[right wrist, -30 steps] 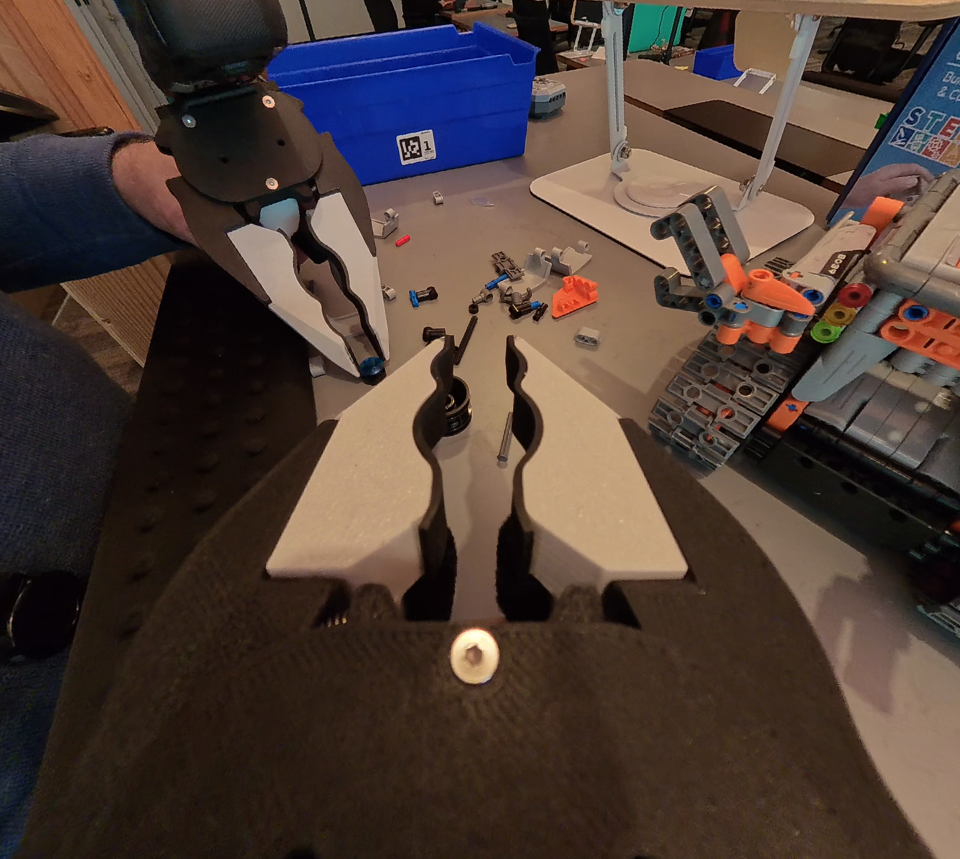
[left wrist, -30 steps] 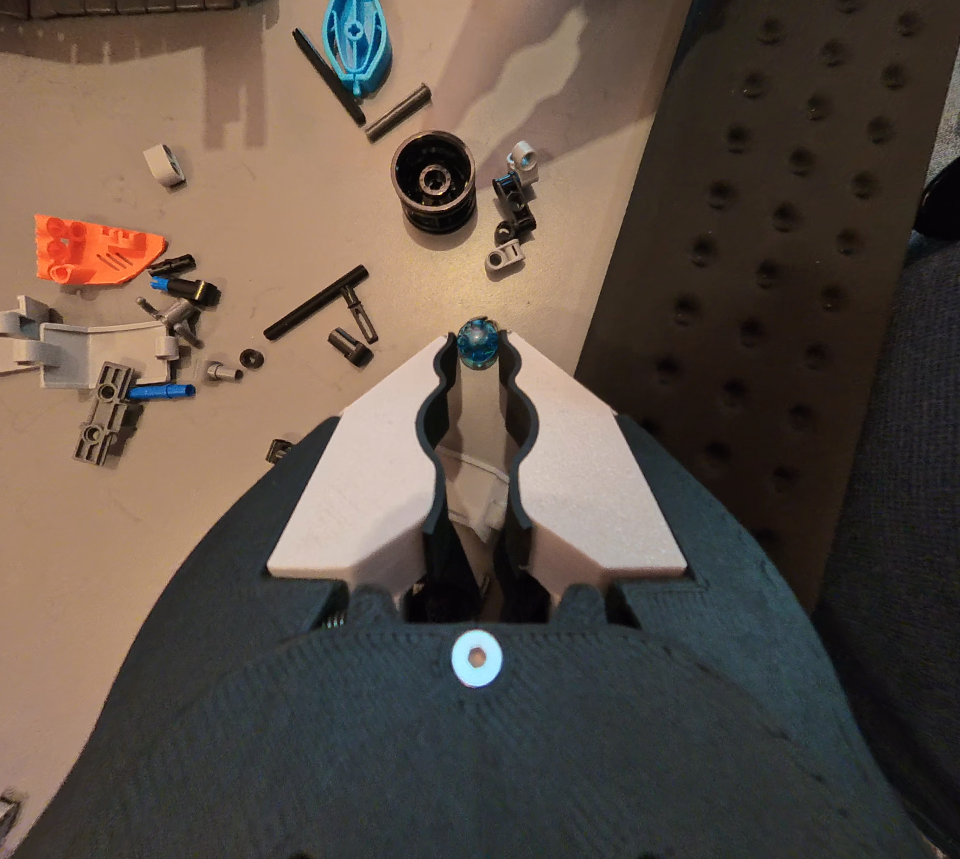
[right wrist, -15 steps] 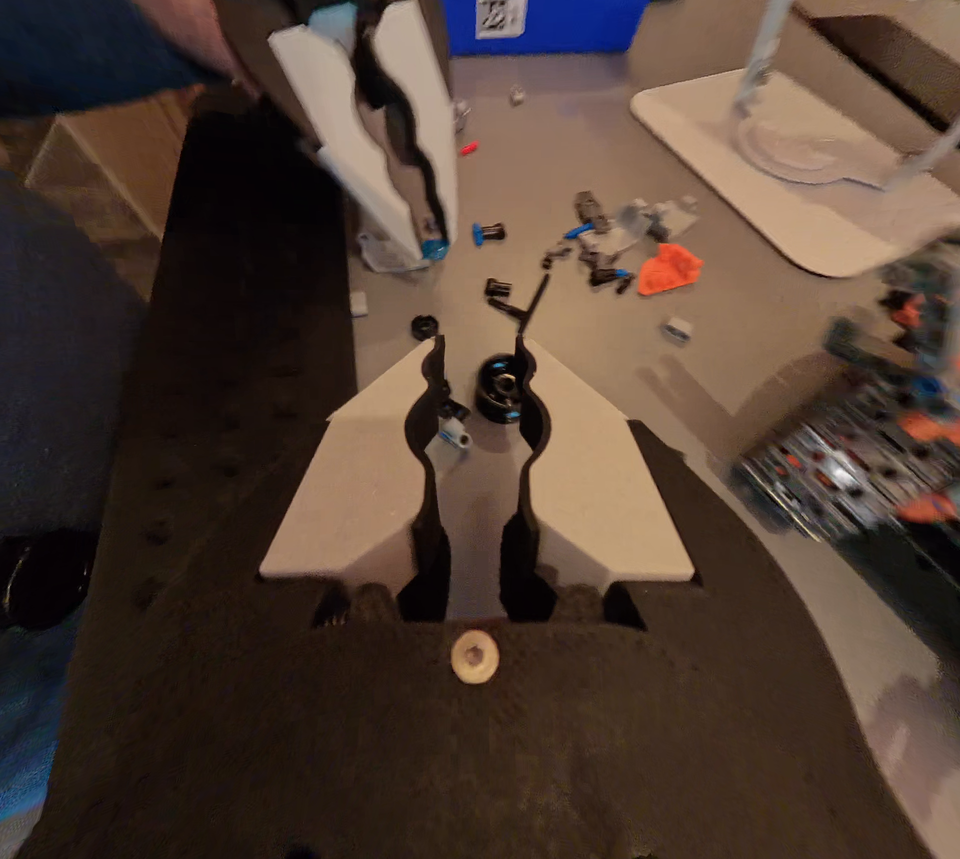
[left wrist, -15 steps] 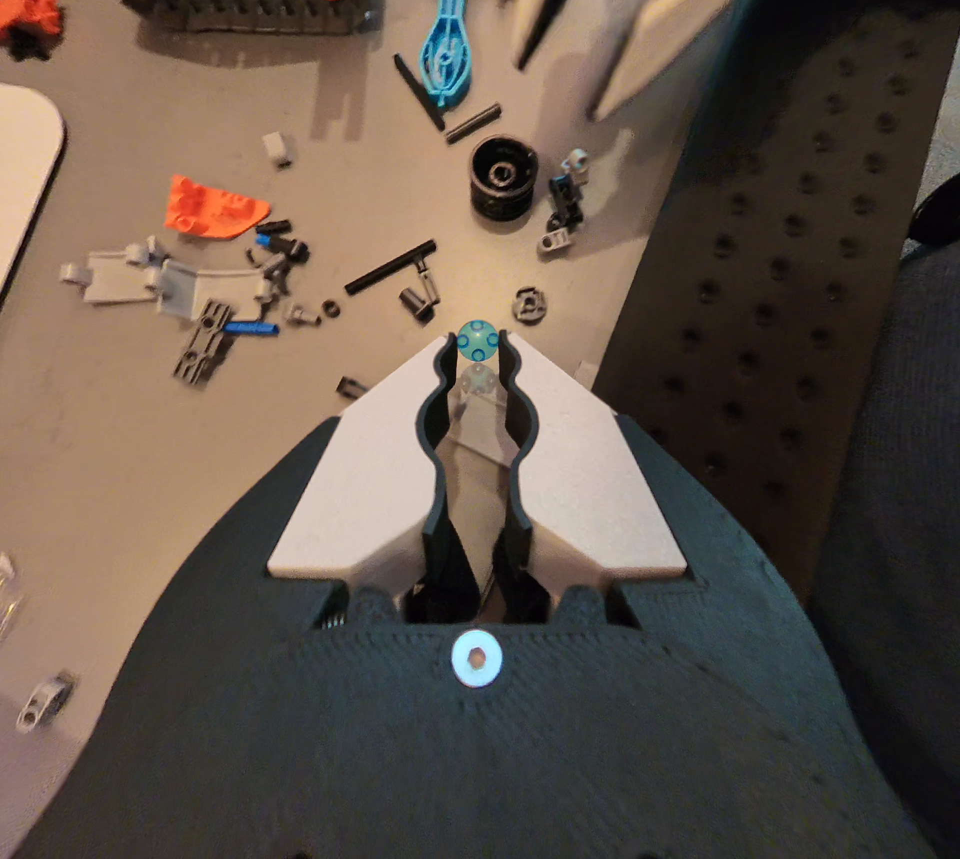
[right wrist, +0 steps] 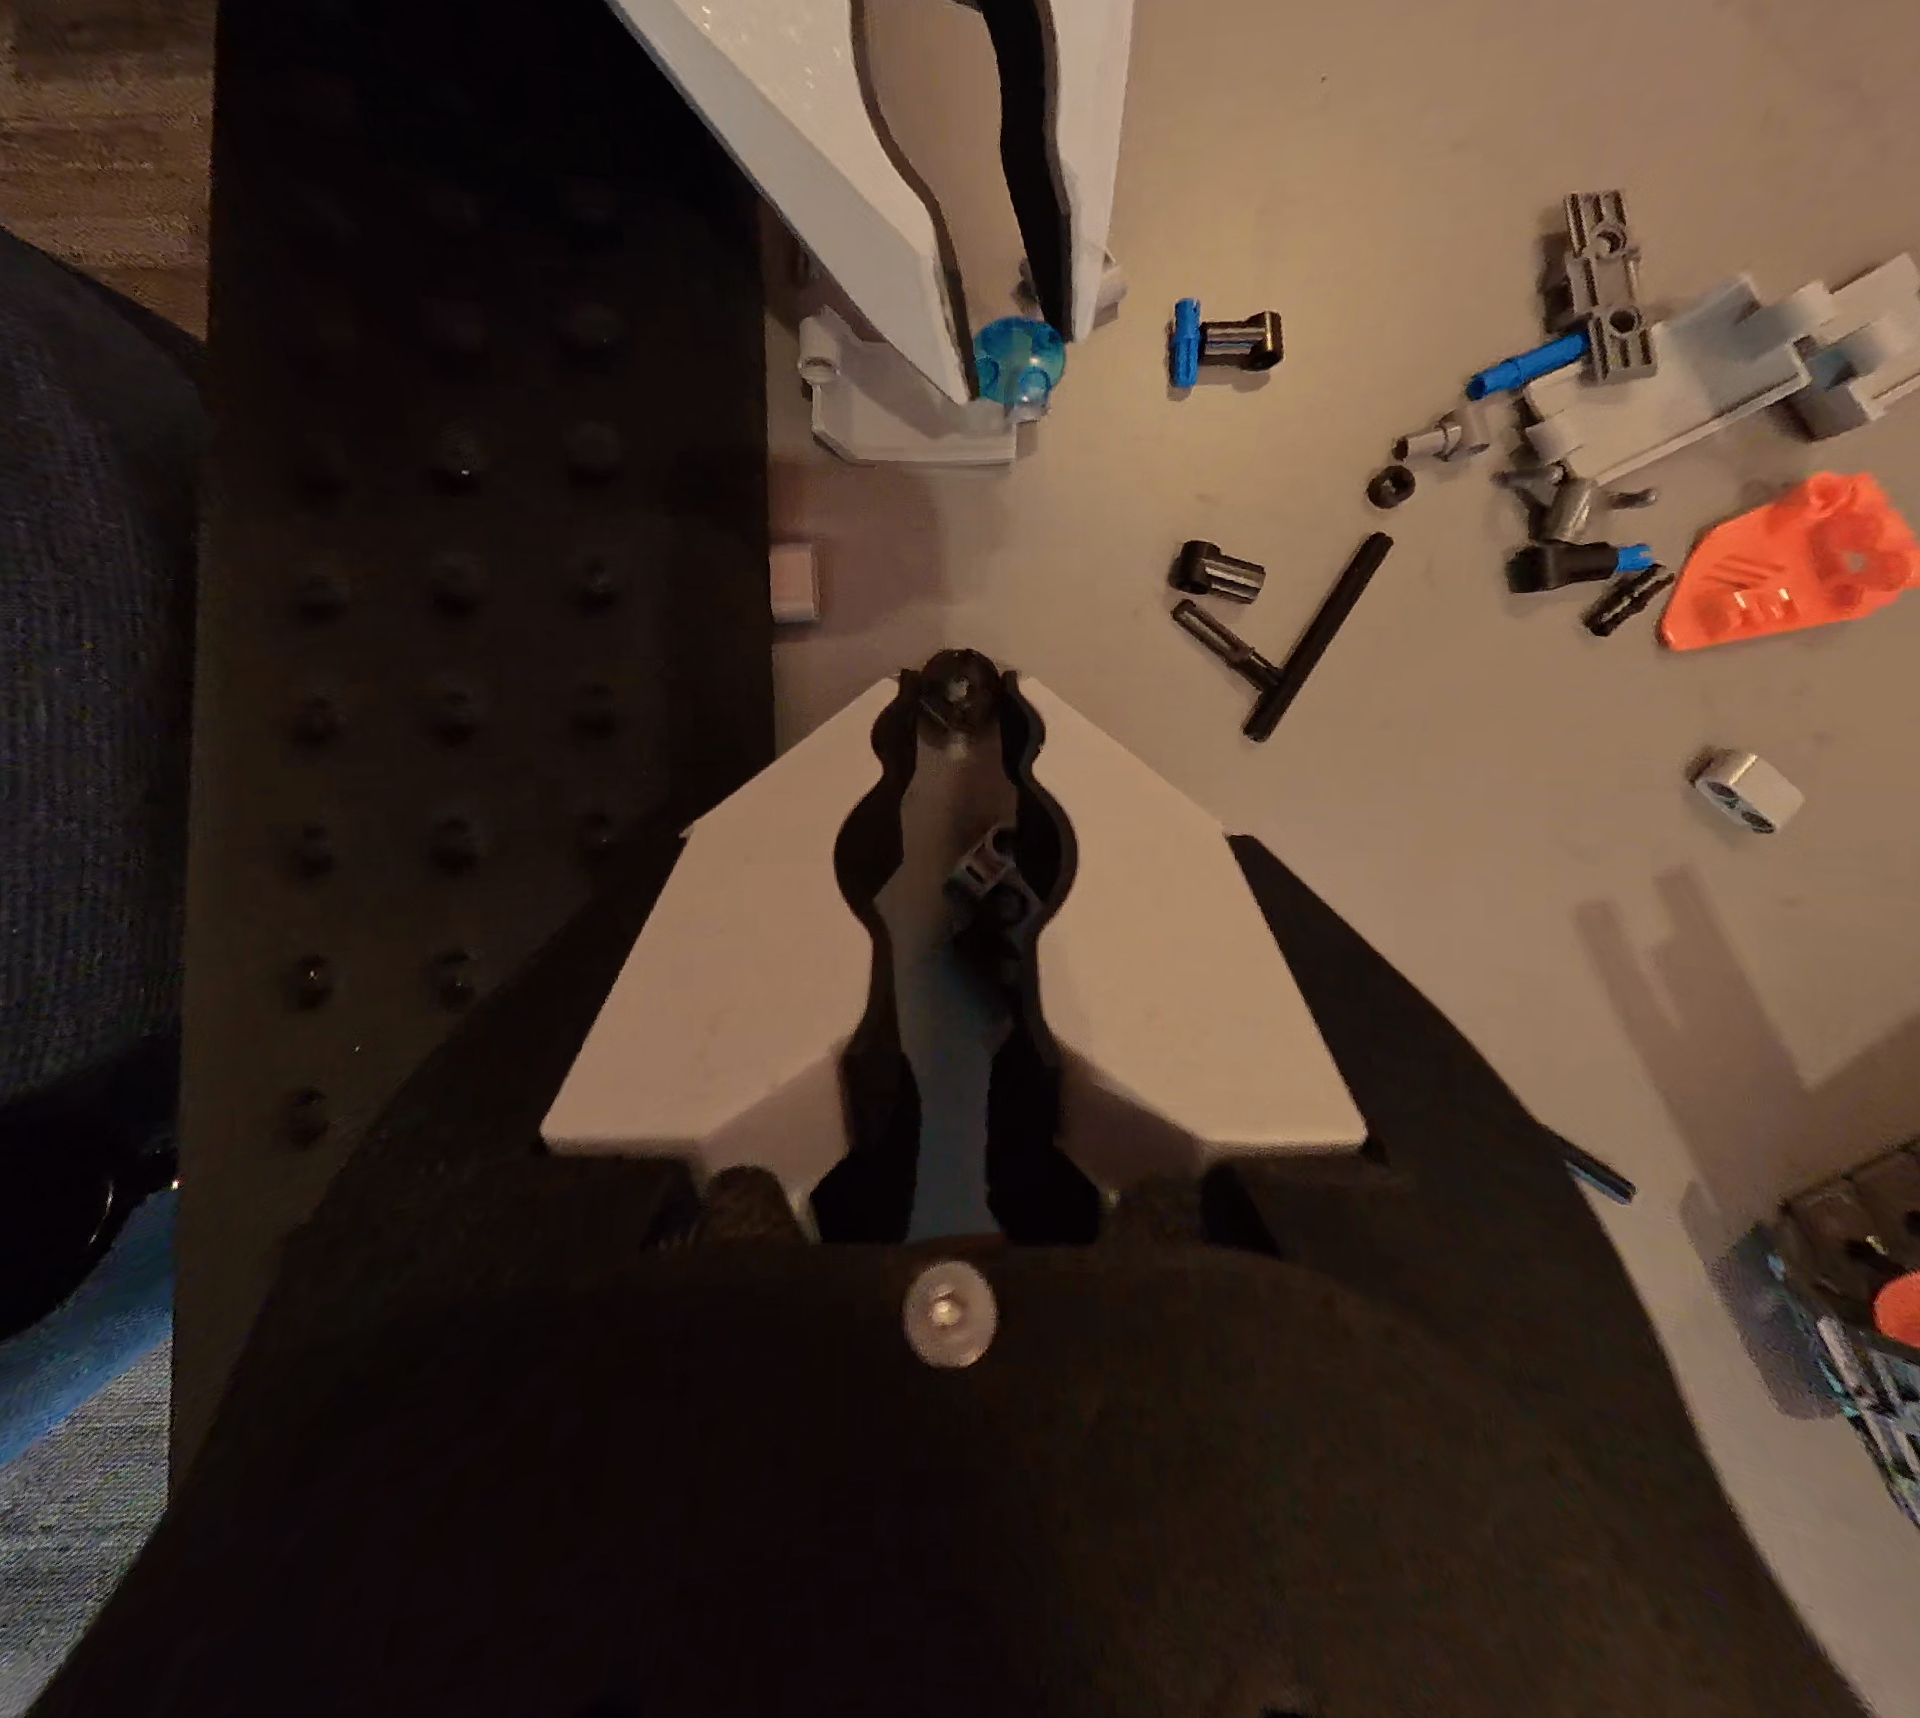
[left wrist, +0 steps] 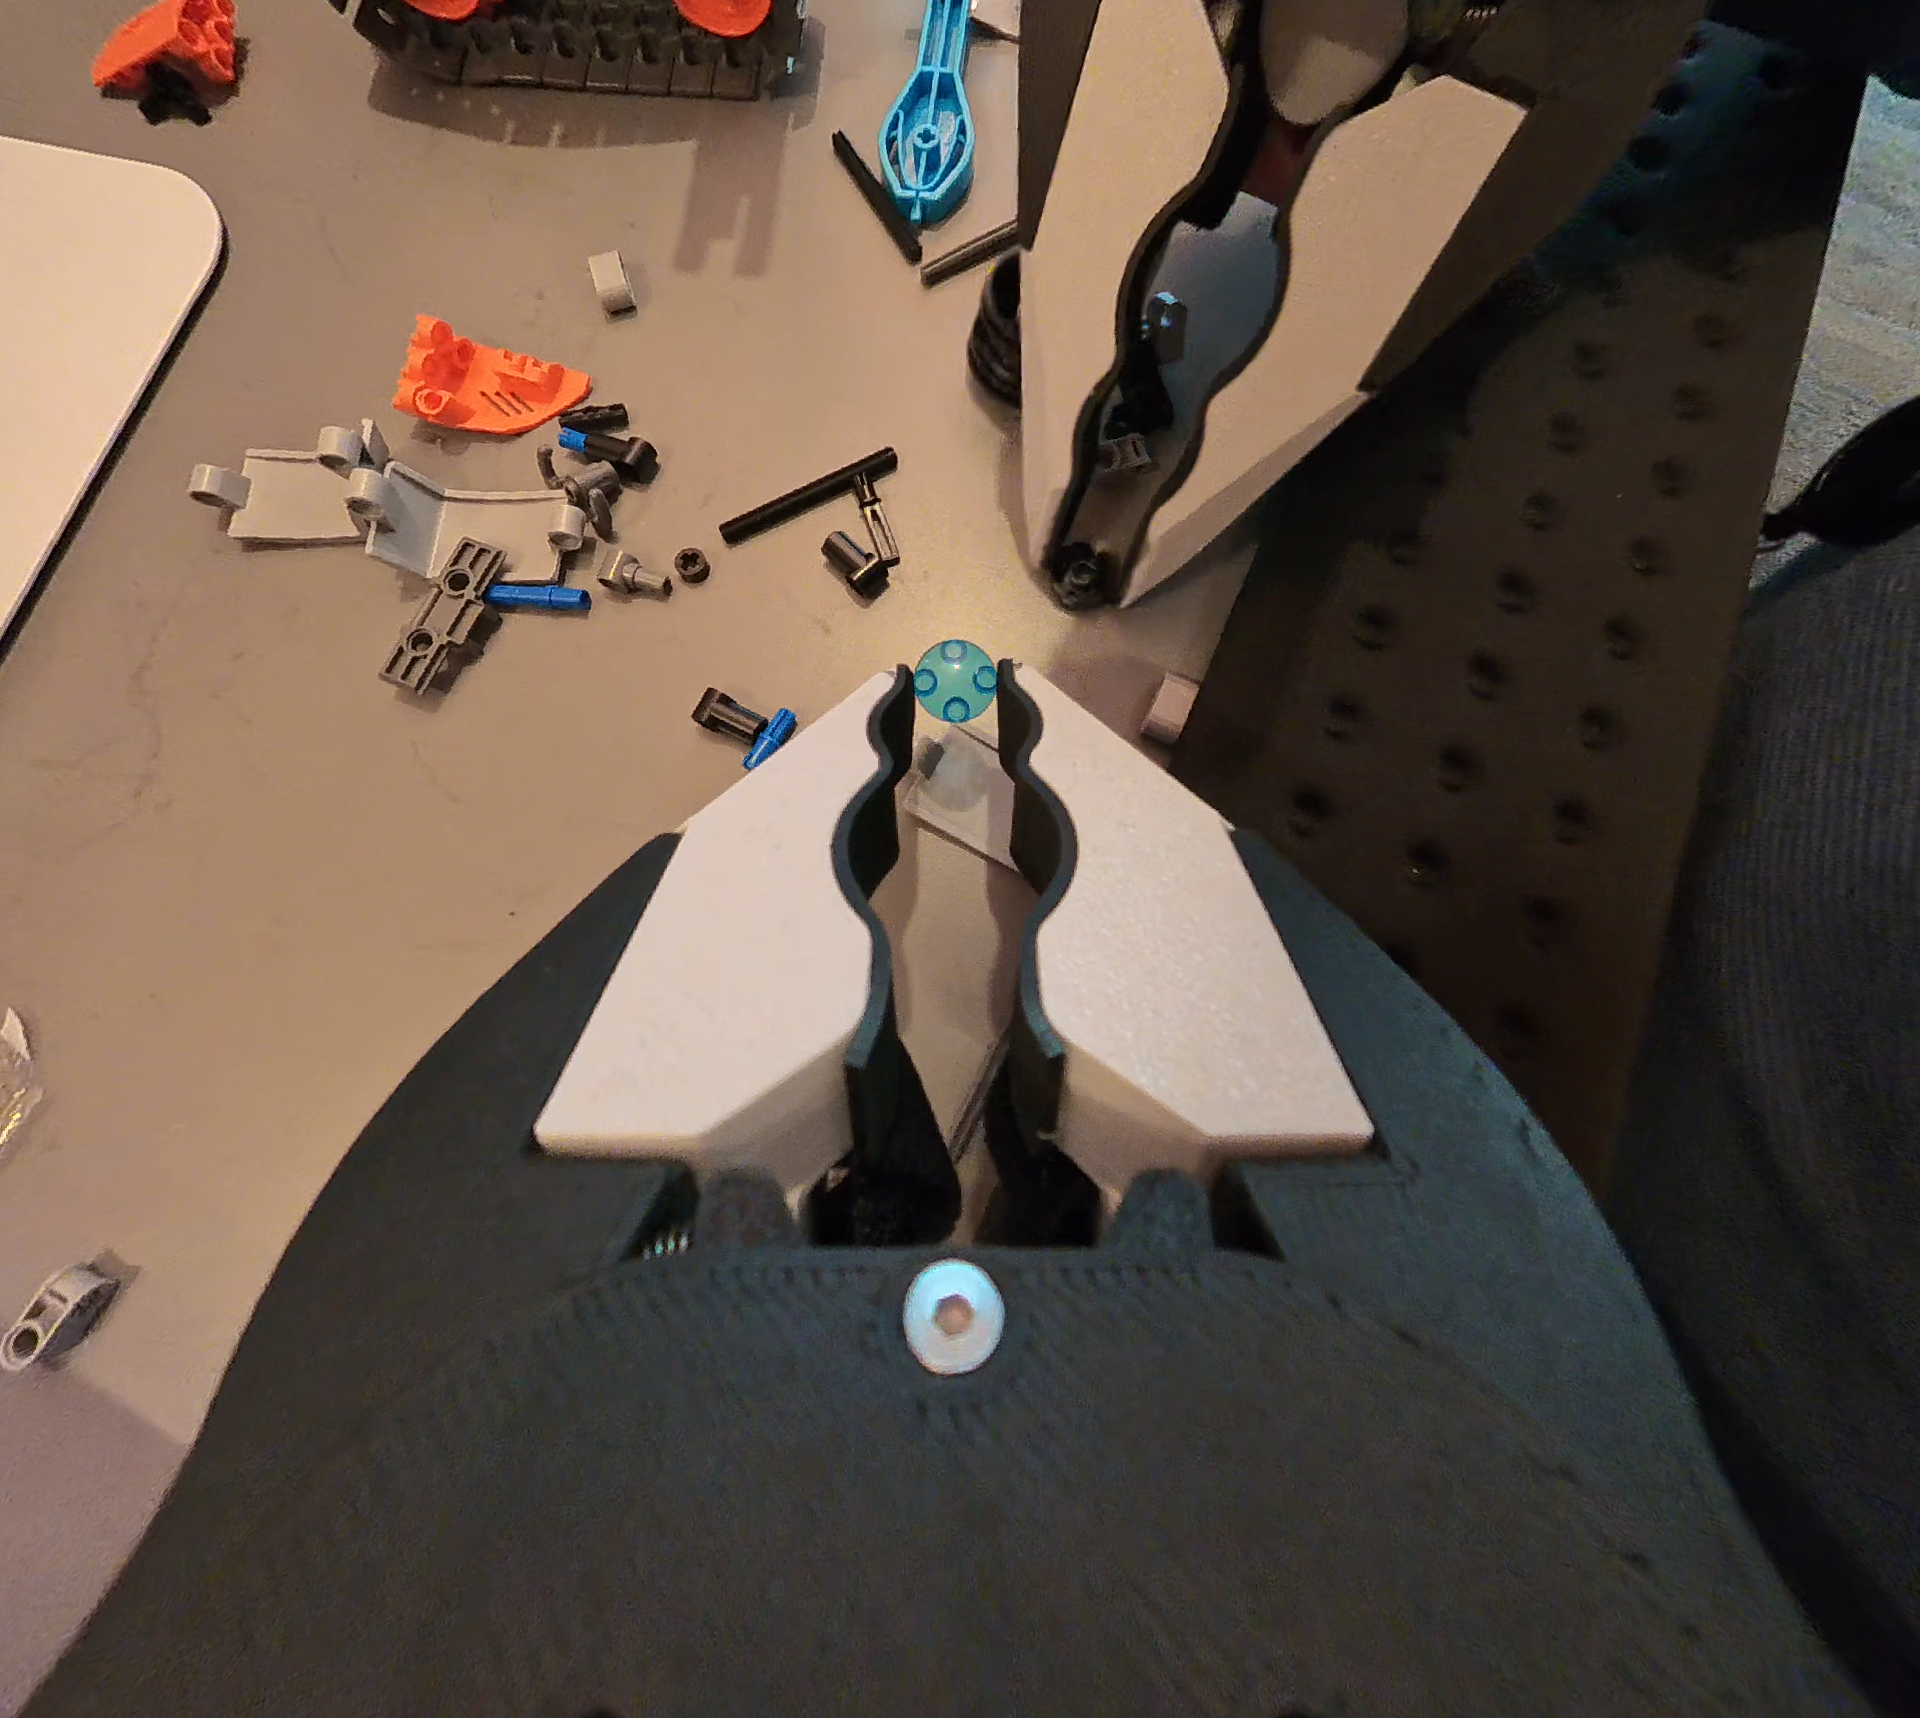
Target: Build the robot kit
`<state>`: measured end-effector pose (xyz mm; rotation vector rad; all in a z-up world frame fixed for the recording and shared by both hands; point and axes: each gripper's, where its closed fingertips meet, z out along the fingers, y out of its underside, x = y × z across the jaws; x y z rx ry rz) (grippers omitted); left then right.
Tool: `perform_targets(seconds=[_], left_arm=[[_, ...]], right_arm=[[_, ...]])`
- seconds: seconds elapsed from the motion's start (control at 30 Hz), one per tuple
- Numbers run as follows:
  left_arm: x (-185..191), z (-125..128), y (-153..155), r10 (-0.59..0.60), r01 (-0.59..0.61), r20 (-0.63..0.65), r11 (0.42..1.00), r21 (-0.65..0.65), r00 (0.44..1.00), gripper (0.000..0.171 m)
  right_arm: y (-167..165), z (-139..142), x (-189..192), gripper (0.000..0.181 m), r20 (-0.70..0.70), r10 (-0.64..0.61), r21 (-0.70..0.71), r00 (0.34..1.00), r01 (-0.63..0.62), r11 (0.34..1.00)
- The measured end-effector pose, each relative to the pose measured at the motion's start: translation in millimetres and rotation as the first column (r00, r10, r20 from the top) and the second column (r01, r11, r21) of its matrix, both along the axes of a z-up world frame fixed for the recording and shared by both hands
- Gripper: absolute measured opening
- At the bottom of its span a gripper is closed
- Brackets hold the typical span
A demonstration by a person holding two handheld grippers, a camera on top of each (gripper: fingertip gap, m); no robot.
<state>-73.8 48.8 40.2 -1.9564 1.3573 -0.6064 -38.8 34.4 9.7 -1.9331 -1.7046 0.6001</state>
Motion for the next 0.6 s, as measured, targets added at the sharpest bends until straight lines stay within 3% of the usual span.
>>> perform_targets(seconds=[0.3, 0.47, 0.6], left_arm=[[-2, 7, 6, 0.016, -0.017, 0.057, 1.000, 0.002, 0.998, 0.013], [3, 25, 14, 0.033, -0.037, 0.138, 0.999, 0.030, 0.990, 0.013], [11, 40, 18, 0.034, -0.046, 0.207, 0.998, 0.050, 0.978, 0.013]], right_arm=[[9, 8, 0, 0.013, -0.062, -0.036, 0.046, 0.997, 0.039, 0.998], [18, 44, -1, 0.013, -0.282, -0.095, 0.009, 0.955, 0.102, 0.995], [31, 83, 5, 0.013, -0.502, -0.175, -0.058, 0.847, 0.169, 0.984]])
